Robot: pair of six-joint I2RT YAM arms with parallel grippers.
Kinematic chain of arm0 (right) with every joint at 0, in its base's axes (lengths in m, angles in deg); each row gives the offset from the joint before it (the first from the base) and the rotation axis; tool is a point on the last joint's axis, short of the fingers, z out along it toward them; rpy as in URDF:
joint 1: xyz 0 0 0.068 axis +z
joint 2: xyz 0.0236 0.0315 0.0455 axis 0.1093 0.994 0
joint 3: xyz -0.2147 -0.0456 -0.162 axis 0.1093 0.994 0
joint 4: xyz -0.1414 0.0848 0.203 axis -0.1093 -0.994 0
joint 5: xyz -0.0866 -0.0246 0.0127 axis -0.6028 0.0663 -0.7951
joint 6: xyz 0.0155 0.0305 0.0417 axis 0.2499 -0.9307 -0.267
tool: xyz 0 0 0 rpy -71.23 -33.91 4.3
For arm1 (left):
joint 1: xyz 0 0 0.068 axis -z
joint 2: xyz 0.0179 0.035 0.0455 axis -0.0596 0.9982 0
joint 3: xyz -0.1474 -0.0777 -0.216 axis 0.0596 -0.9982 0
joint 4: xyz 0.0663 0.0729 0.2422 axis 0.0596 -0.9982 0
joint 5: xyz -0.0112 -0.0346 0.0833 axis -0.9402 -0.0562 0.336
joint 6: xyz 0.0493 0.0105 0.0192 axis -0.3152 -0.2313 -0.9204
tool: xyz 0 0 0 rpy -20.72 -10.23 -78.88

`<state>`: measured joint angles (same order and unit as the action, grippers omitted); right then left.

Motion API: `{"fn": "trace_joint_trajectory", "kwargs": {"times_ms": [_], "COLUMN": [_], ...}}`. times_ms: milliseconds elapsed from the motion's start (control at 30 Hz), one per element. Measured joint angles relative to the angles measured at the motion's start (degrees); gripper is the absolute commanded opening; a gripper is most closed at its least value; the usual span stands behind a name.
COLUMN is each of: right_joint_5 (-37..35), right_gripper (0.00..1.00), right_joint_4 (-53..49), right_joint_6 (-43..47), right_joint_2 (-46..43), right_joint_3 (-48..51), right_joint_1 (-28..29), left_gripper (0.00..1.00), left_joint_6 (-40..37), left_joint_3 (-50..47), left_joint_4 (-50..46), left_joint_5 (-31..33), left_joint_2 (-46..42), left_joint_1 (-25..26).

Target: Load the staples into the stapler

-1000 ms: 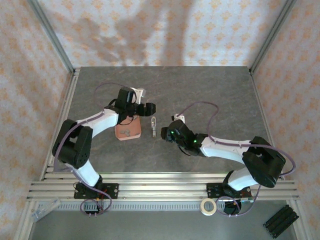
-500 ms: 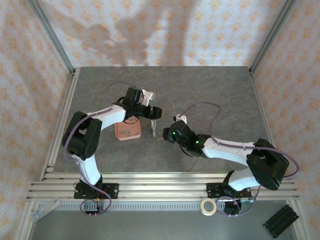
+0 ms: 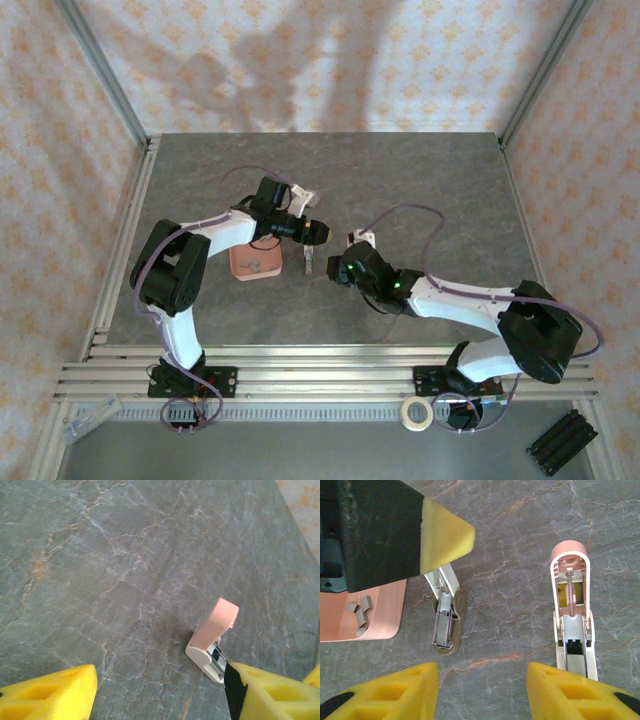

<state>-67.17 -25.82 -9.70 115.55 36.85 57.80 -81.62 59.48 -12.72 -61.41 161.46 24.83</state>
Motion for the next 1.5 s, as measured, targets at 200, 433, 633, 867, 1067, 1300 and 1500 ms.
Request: {"fn": "trace_joint_trajectory", "kwargs": {"times_ms": [200,433,633,867,1067,1300,1500], "right_joint_5": [0.0,0.0,0.0,0.1,0.3,1.2,2.3], "right_gripper": [0.49,0.49,0.48,0.48,0.48,0.48,0.49], "right_joint_4": [-0.2,-0.3,-0.3,-0.3,-0.3,-0.3,-0.2], "right_joint_6": [0.0,0.0,0.0,0.0,0.0,0.0,-0.1], "right_joint_2": [-0.1,-0.1,-0.1,-0.1,-0.1,0.9,3.3], "right_joint_3": [0.2,0.2,0.2,0.2,0.2,0.0,-2.2], "right_joint_1": [0.0,0.0,0.0,0.0,0.0,0.0,0.0], "left_gripper": [0.68,0.67,0.66,0.66,0.66,0.69,0.72], "left_joint_6": [-1.8,-4.5,-6.4,-6.8,-6.9,-6.7,-4.9], "left_joint_3": [0.0,-0.5,-2.4,-5.5,-7.8,-10.0,-13.8], "left_joint_4": [0.0,-1.1,-2.8,-3.9,-4.8,-4.7,-4.7], "left_joint_5": [-2.0,-4.3,-4.9,-5.1,-5.0,-2.6,2.9], "left_joint_2": [0.0,-0.4,-2.4,-5.2,-7.1,-12.5,-20.3], "left_joint_1": [0.0,0.1,1.0,1.5,1.5,1.5,1.5]}}
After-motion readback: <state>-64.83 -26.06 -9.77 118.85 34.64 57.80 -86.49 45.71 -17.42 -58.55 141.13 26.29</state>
